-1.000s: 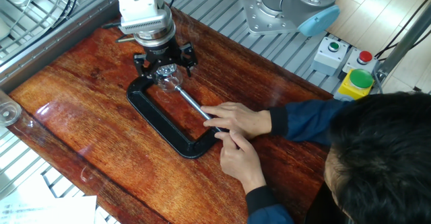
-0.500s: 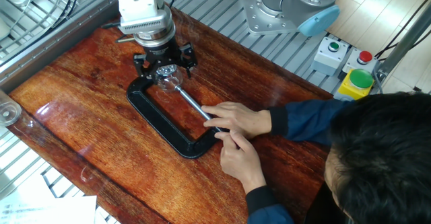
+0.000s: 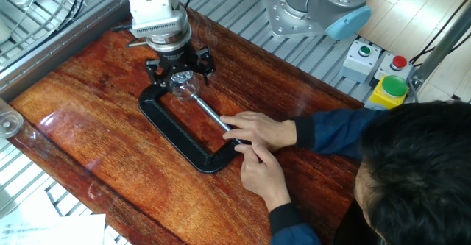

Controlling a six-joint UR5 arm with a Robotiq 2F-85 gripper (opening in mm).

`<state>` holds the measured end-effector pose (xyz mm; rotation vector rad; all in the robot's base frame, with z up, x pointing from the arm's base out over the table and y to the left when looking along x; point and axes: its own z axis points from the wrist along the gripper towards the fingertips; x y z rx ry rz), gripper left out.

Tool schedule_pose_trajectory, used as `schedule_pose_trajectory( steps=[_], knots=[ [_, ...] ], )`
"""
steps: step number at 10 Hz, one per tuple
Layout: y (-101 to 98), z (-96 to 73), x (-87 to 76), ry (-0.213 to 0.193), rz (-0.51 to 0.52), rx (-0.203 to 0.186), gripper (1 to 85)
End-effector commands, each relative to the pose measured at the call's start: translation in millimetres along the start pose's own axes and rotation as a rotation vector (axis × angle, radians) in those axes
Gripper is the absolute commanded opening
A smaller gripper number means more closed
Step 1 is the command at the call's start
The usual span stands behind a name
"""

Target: Screw the lid onto the jar

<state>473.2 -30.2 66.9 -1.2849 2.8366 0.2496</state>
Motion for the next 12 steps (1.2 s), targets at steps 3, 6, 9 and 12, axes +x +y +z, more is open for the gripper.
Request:
schedule_pose_trajectory(
  steps=[3,6,9,12],
  knots=[
    [0.1,-1.4,0.6,0.001,-0.017,-0.003,79.7],
    [-0.6,-1.4,2.1,0.007,-0.019,0.0,79.7],
    [0.4,-1.3,2.3,0.006,-0.014,-0.003,79.7],
    [0.4,-1.2,3.4,0.004,-0.013,-0.004,79.7]
  ],
)
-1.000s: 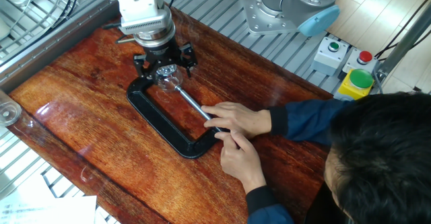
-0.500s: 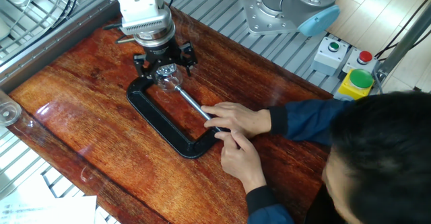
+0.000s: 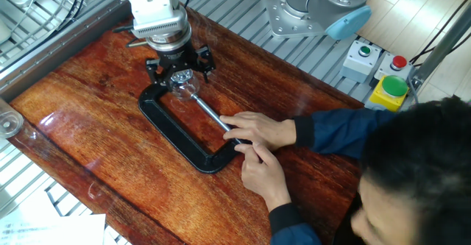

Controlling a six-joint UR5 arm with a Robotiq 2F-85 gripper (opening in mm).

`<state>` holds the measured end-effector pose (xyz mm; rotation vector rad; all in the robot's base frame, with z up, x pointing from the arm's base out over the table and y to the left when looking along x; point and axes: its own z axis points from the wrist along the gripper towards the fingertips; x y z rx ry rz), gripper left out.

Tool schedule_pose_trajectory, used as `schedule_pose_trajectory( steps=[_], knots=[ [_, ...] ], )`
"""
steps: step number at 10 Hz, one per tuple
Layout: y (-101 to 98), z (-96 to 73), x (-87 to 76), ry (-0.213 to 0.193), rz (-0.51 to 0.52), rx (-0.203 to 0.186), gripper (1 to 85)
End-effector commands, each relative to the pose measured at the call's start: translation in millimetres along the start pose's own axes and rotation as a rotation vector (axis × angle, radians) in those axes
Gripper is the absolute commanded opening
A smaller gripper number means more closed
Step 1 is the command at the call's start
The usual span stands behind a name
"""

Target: Screw the lid onto the jar

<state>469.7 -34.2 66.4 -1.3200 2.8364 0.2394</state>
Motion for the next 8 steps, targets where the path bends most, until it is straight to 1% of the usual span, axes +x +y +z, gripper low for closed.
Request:
schedule_pose_trajectory(
  steps=[1,8],
  knots=[
    [2.0,-1.1,-1.9,-0.013,0.013,-0.011,79.7],
    [3.3,1.0,1.5,-0.013,0.021,-0.017,79.0]
  ],
)
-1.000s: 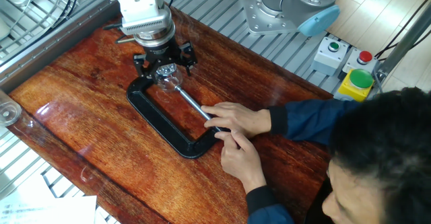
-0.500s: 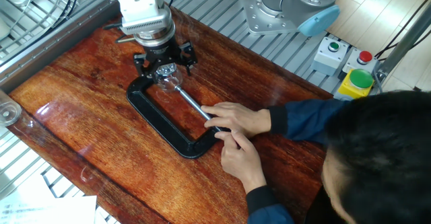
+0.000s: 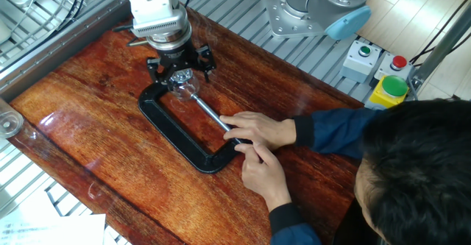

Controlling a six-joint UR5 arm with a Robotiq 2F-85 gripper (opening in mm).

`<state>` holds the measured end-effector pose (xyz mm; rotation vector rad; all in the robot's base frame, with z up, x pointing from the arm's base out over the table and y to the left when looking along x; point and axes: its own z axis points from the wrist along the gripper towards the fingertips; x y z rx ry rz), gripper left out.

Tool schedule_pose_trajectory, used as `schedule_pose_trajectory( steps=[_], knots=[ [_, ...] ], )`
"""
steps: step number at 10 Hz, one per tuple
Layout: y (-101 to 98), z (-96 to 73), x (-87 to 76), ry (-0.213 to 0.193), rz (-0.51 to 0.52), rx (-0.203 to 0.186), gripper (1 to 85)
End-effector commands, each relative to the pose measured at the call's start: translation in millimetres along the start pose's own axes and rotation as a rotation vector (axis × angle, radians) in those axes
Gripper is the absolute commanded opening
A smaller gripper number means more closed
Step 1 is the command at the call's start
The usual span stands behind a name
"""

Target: Screw the lid onto the jar

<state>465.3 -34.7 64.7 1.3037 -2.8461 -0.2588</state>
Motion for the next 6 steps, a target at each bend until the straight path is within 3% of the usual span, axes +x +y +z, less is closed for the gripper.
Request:
schedule_pose_trajectory(
  steps=[1,6],
  knots=[
    [0.5,-0.8,-1.7,-0.011,0.011,-0.005,79.0],
    [-2.7,0.6,5.1,-0.008,0.002,-0.002,78.3]
  ],
)
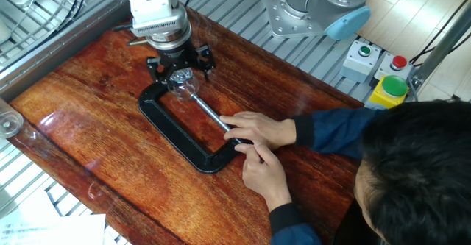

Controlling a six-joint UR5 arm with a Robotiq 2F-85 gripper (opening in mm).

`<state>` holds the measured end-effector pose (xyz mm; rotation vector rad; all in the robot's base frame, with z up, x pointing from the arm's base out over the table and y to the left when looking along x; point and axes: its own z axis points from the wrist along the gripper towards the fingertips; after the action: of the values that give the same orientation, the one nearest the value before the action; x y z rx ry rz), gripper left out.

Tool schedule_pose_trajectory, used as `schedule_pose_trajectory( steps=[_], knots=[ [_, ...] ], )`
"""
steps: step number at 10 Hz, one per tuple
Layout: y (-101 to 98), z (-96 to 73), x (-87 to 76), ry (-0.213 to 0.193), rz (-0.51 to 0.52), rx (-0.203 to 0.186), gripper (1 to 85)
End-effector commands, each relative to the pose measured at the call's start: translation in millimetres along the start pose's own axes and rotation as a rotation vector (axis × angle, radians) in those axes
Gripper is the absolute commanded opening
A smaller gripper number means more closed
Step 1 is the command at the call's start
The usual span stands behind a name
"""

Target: Screw the lid onto the jar

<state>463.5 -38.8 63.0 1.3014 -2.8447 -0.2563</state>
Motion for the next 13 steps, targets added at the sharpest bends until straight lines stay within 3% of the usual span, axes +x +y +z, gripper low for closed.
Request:
schedule_pose_trajectory(
  steps=[1,5,13],
  knots=[
    [-1.0,-0.7,1.4,-0.01,-0.001,-0.003,78.3],
    [4.9,-2.0,7.2,-0.001,0.014,-0.025,78.3],
    [-8.0,-3.9,8.8,0.0,-0.038,-0.012,78.3]
  ],
)
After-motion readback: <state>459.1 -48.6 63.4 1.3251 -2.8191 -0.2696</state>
